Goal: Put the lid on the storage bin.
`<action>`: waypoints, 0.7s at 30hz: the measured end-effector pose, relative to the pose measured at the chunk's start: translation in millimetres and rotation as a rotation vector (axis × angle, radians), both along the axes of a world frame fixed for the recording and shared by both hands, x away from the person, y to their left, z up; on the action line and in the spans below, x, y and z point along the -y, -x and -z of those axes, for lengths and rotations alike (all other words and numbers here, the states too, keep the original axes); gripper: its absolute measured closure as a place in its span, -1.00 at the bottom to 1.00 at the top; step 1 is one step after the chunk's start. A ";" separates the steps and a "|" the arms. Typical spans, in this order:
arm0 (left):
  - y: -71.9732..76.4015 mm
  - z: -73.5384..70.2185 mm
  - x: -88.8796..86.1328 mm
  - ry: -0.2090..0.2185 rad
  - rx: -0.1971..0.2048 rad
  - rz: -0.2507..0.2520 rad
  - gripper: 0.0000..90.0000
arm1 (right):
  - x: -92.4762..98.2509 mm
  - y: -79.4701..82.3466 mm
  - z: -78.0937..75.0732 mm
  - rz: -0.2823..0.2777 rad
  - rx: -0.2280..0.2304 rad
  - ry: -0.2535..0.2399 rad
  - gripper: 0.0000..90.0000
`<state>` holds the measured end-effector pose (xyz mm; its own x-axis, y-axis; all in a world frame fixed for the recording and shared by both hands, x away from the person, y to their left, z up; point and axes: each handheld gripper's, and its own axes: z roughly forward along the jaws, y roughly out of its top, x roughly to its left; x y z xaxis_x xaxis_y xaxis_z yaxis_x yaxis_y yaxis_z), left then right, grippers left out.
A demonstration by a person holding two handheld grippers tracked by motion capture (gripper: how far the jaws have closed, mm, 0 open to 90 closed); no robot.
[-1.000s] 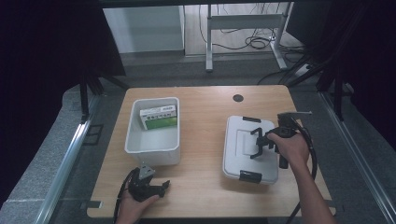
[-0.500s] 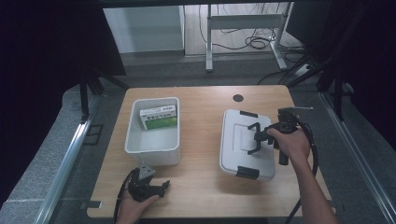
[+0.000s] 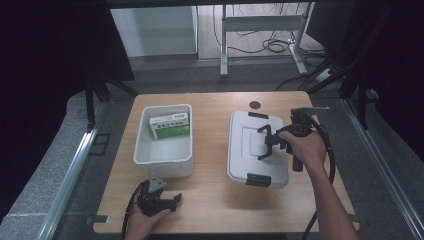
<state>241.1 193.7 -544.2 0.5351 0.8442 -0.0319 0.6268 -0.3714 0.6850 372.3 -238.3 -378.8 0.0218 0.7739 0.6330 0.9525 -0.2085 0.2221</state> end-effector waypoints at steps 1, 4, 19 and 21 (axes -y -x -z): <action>0.0 0.0 0.0 0.000 0.000 0.000 -0.73 | -3.7 -0.5 -3.8 -0.008 0.005 -0.004 0.87; -0.2 -0.1 -0.2 -0.002 0.001 0.003 -0.73 | -9.2 -1.9 -9.6 -0.016 0.014 -0.005 0.88; -0.2 -0.2 -0.3 -0.004 -0.001 0.004 -0.73 | -45.2 -9.6 -34.6 -0.063 0.050 -0.017 0.88; -0.3 -0.3 -0.5 -0.007 -0.002 0.007 -0.73 | -50.8 -11.5 -36.5 -0.070 0.050 -0.022 0.88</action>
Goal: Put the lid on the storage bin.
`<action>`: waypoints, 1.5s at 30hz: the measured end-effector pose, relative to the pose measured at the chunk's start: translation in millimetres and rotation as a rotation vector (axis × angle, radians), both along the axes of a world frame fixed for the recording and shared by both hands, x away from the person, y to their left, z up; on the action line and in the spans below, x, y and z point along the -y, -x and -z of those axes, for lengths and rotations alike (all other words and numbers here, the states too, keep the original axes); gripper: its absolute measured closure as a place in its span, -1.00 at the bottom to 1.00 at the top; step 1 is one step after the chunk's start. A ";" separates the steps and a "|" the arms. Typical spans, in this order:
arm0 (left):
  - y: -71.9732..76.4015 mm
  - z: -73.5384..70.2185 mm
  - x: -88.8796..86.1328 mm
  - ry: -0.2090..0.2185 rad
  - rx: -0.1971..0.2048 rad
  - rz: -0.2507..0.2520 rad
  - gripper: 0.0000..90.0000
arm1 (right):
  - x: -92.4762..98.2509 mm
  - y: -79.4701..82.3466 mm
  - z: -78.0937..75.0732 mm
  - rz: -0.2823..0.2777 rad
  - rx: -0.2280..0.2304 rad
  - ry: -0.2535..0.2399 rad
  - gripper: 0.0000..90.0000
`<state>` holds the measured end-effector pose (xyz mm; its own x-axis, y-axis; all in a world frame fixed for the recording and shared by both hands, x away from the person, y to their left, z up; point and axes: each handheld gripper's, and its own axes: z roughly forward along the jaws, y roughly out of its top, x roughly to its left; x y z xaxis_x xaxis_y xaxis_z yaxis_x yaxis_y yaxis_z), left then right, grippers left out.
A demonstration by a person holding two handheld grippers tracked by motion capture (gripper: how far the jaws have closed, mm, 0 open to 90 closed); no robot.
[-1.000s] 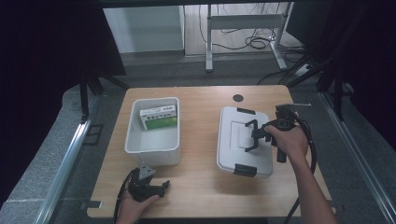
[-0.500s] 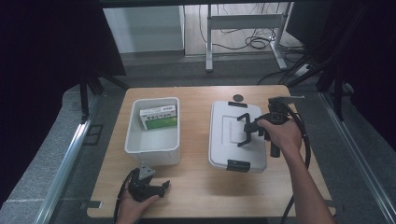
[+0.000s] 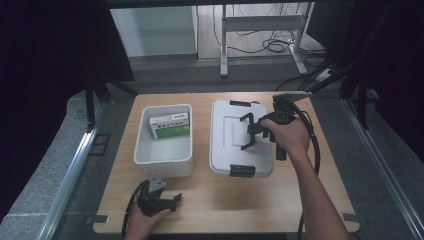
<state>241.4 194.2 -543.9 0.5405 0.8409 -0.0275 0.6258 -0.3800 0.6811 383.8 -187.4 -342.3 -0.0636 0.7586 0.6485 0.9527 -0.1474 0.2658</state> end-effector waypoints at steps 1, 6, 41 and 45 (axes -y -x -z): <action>0.0 0.0 0.0 0.000 0.000 0.000 -0.73 | -2.5 -0.9 -0.8 -0.007 -0.001 0.003 0.88; 0.0 0.0 0.0 0.000 0.000 0.000 -0.73 | -15.8 -4.1 -4.1 -0.021 -0.002 -0.002 0.87; 0.0 0.4 1.1 0.005 0.002 0.009 -0.73 | -113.9 -31.7 -6.9 -0.102 -0.042 0.032 0.88; 0.1 0.5 1.3 0.009 0.001 0.008 -0.73 | -120.8 -33.2 -8.8 -0.104 -0.047 0.026 0.87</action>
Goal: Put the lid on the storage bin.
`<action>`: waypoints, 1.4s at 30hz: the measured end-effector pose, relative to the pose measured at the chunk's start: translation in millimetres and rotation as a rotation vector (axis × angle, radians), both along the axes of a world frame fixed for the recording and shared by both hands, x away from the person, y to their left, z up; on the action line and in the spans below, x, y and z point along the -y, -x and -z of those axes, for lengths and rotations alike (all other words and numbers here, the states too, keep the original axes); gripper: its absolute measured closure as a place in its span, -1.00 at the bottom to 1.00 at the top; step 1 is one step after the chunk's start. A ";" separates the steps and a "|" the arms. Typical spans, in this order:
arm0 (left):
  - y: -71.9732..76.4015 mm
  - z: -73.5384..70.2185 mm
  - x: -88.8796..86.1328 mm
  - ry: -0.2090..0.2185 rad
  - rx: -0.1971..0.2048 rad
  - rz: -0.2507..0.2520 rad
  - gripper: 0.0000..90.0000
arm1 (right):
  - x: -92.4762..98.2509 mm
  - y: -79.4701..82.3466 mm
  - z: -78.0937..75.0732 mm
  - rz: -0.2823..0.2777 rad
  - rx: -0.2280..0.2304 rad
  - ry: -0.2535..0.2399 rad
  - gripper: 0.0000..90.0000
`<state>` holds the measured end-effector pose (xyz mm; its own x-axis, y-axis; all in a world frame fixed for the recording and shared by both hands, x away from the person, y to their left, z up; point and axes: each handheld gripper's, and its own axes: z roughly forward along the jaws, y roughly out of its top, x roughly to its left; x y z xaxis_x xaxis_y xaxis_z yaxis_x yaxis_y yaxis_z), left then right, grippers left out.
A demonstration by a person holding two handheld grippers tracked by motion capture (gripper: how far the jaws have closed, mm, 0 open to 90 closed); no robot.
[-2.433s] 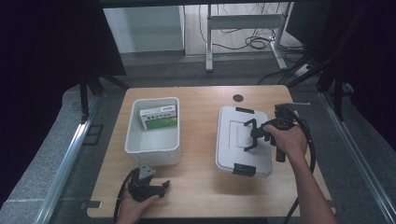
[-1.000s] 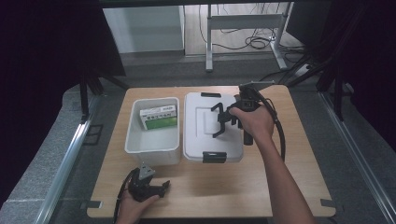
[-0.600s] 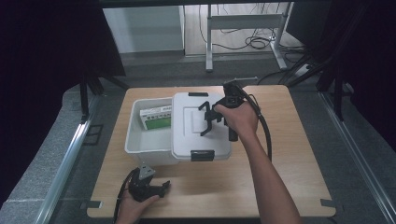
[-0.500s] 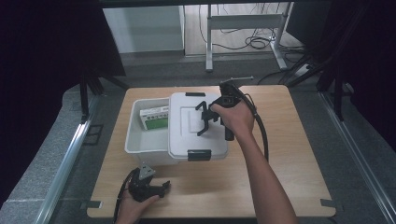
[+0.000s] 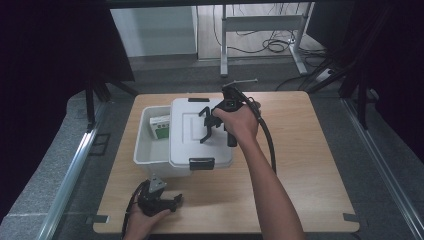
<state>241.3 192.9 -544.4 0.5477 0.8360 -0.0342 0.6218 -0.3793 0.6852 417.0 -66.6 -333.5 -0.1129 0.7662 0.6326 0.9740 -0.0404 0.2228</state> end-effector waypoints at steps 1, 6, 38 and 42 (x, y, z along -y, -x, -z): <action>0.0 0.0 0.0 0.000 0.000 0.001 -0.73 | -1.8 -0.2 -0.6 -0.002 0.001 0.002 0.87; 0.1 -0.1 0.0 0.000 -0.001 0.003 -0.73 | -9.4 -1.7 -3.5 -0.005 0.007 0.000 0.87; 0.3 0.1 1.2 0.006 -0.001 0.009 -0.73 | -61.5 -8.7 -3.9 -0.036 -0.002 0.015 0.87; 0.4 0.1 1.3 0.005 -0.001 0.011 -0.73 | -68.0 -10.4 -4.5 -0.037 -0.002 0.022 0.87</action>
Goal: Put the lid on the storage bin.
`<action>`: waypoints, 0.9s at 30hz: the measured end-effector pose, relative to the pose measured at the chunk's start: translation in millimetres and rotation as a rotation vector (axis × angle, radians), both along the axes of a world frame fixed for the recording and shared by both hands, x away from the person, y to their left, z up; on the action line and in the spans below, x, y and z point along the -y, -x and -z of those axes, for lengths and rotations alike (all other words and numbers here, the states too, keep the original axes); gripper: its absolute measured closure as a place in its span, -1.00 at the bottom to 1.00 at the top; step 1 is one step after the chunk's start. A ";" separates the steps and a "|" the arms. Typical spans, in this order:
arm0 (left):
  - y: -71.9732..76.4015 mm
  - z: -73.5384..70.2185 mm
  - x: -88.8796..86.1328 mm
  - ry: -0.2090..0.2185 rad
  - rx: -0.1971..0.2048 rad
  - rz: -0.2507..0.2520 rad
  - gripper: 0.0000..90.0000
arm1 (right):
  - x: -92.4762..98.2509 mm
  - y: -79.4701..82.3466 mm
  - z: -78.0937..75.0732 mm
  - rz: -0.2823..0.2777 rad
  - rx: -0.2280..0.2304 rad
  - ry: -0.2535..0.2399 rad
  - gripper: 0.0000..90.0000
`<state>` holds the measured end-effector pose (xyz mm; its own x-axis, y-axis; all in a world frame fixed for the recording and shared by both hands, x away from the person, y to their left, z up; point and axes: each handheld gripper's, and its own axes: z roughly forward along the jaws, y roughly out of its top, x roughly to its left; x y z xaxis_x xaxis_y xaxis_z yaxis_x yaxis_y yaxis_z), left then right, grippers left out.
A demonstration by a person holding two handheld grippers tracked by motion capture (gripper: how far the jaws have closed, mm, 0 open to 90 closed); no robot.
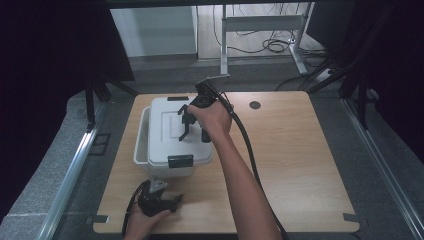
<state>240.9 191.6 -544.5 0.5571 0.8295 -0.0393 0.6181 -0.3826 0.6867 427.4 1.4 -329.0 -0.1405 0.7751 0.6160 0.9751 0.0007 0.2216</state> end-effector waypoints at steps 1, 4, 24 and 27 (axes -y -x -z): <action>0.0 0.0 0.0 0.000 0.000 0.001 -0.73 | -1.5 -0.4 0.3 -0.002 0.005 0.003 0.87; -0.2 0.0 0.0 -0.001 0.001 0.006 -0.73 | -7.5 -1.2 0.8 -0.003 0.003 0.007 0.87; 0.1 -0.4 0.6 -0.007 0.000 0.013 -0.73 | -36.7 -8.4 -1.5 -0.006 -0.015 0.024 0.87; 0.1 -0.4 0.6 -0.007 0.000 0.013 -0.73 | -40.0 -10.3 0.6 -0.002 -0.021 0.025 0.87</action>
